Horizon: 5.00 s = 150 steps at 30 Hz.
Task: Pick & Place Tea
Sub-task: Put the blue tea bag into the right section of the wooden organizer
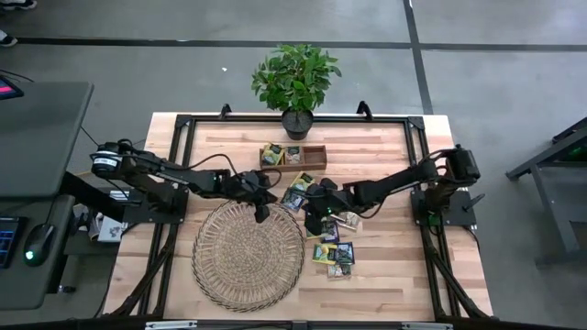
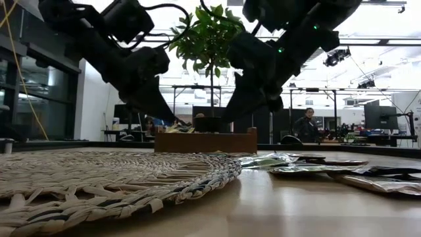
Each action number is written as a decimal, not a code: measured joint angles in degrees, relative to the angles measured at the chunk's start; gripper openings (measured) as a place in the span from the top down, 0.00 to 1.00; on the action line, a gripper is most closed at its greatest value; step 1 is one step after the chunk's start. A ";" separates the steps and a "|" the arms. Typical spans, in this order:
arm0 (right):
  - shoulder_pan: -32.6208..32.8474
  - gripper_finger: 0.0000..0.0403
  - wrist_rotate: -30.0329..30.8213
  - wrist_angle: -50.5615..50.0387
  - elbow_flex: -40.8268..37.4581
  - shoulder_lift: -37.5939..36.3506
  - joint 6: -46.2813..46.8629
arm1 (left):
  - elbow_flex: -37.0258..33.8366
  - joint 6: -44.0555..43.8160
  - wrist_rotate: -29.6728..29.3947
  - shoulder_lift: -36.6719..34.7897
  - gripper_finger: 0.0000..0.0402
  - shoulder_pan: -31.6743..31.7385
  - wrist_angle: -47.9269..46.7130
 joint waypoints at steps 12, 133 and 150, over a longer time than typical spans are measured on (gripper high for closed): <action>-3.34 1.00 -3.36 1.77 0.02 3.34 -5.71 | 0.00 -0.23 5.34 0.00 0.96 6.02 0.55; -8.20 1.00 -12.84 -10.17 -0.11 -6.98 -9.34 | 12.38 -13.24 18.77 17.62 1.00 7.79 7.12; -13.69 0.62 -20.63 -13.78 -0.04 -11.95 -17.24 | 26.91 3.36 19.01 17.57 1.00 7.78 -15.07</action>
